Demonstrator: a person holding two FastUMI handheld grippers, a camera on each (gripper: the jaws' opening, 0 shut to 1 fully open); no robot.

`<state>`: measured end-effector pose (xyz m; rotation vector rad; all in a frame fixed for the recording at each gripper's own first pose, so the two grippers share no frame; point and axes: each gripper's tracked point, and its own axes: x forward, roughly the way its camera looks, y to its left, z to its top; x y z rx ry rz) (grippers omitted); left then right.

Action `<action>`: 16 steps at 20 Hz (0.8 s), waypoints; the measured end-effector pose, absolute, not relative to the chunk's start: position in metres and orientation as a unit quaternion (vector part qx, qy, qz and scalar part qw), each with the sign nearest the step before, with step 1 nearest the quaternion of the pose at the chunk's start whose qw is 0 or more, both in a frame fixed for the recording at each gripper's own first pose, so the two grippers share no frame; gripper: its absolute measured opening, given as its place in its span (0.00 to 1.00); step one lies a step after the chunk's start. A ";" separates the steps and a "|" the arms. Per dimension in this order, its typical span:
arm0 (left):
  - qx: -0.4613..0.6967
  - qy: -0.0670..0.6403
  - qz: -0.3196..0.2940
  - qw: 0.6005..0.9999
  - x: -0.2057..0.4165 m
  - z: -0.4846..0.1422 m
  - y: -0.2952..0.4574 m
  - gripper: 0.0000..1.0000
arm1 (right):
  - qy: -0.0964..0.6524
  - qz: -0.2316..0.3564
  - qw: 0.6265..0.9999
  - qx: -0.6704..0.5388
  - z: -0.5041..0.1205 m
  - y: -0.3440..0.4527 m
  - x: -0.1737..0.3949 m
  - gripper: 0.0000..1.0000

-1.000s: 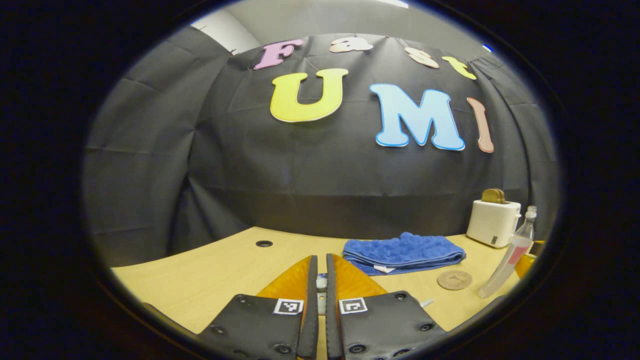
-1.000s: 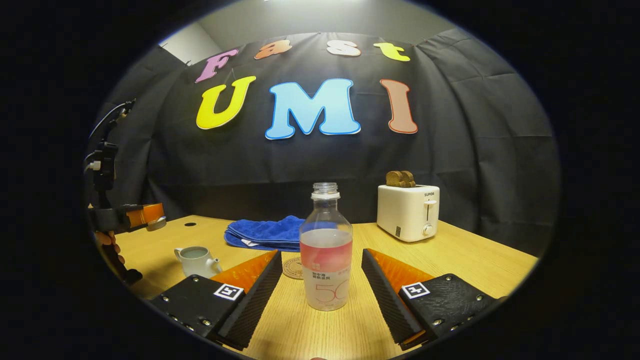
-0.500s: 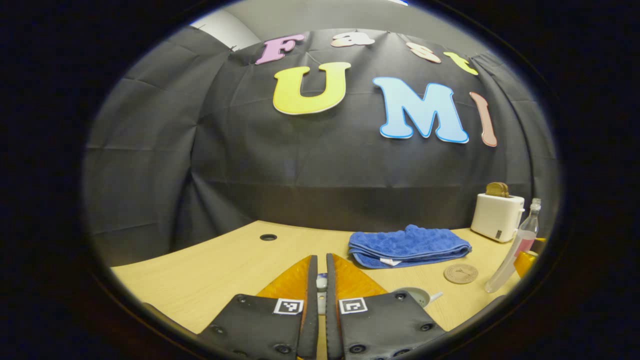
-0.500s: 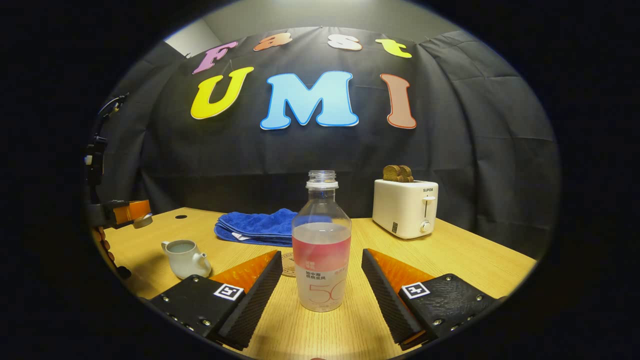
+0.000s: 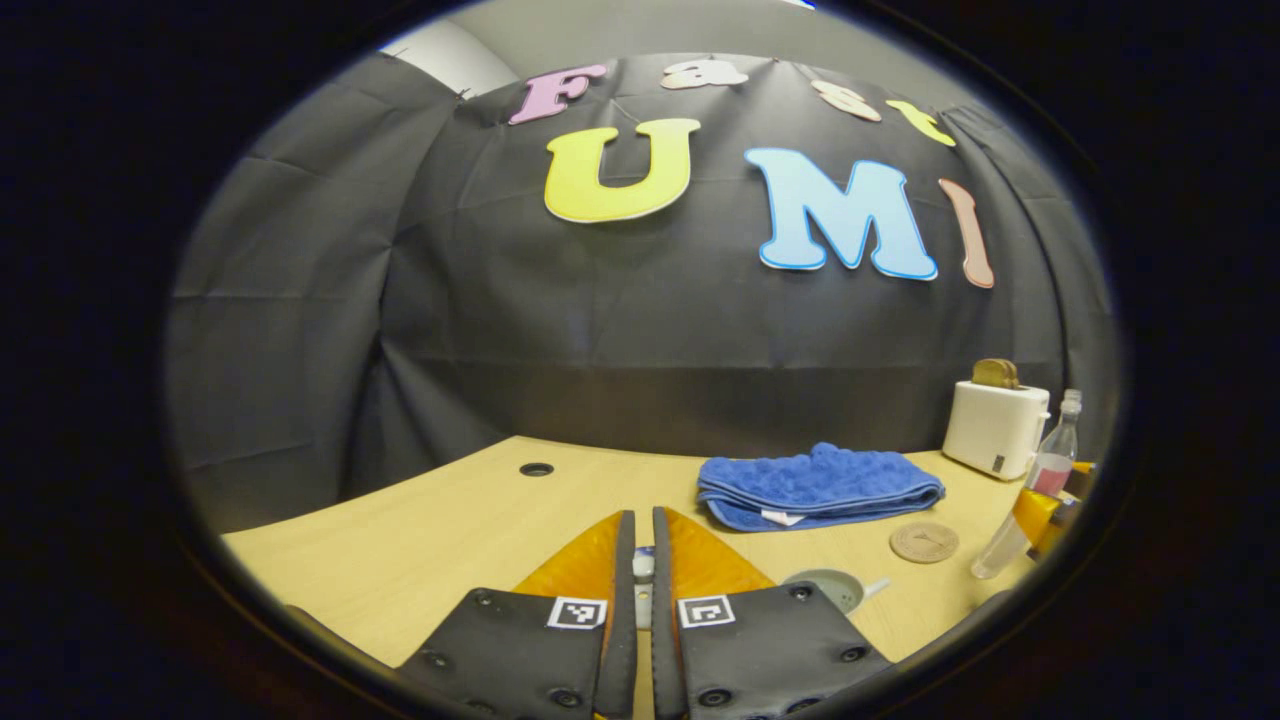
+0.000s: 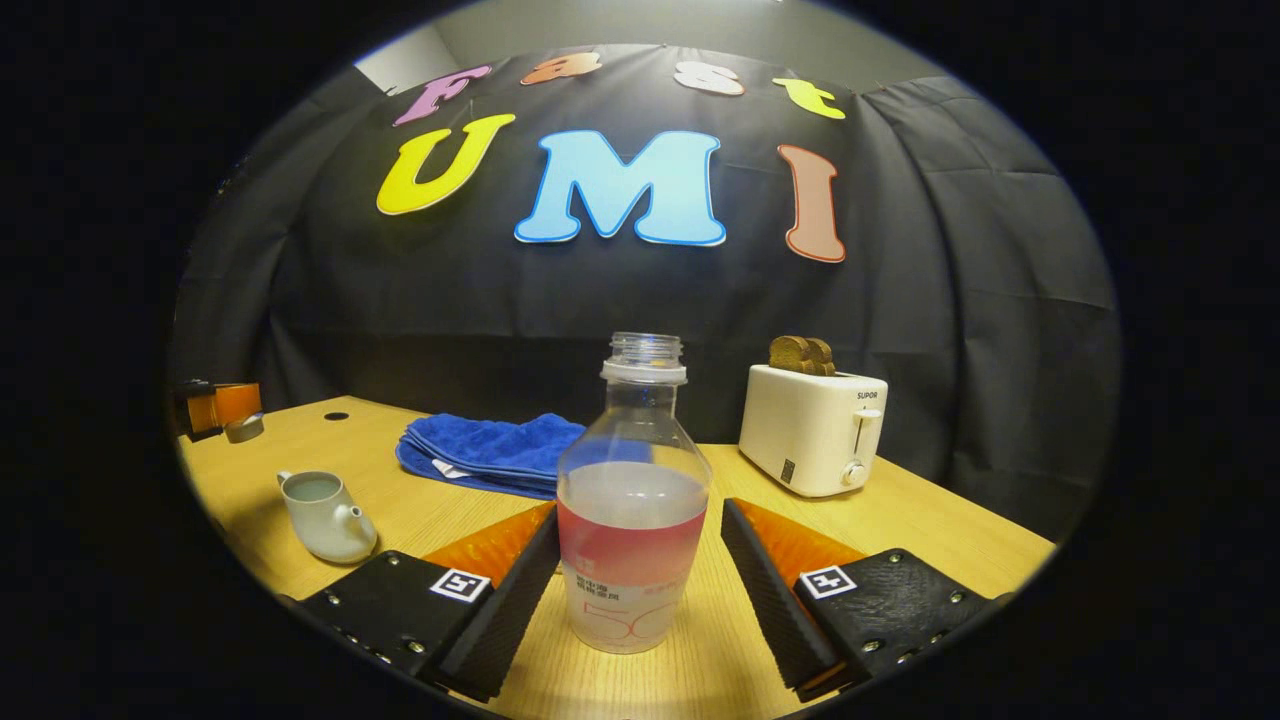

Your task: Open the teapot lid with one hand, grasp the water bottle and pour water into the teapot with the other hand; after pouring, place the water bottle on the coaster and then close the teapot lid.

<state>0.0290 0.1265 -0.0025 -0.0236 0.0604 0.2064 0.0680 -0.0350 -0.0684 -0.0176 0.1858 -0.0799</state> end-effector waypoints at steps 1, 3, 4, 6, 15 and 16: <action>-0.011 0.031 0.103 0.994 0.029 -0.003 0.127 0.12 | 0.093 -0.040 0.995 -0.004 -0.070 -0.036 0.069 0.96; -0.011 0.032 0.104 0.994 0.029 -0.004 0.126 0.13 | 0.093 -0.045 0.995 -0.003 -0.070 -0.039 0.071 0.92; -0.011 0.032 0.103 0.994 0.029 -0.003 0.126 0.13 | 0.092 -0.045 0.995 -0.006 -0.068 -0.040 0.071 0.83; -0.012 0.033 0.103 0.994 0.030 -0.004 0.125 0.13 | 0.089 -0.041 0.995 -0.009 -0.066 -0.037 0.070 0.83; -0.014 0.035 0.105 0.994 0.028 -0.004 0.129 0.12 | 0.071 -0.014 0.994 -0.087 -0.054 -0.014 0.071 0.75; -0.015 0.035 0.105 0.994 0.028 -0.003 0.129 0.12 | 0.065 -0.011 0.992 -0.106 -0.050 -0.009 0.072 0.75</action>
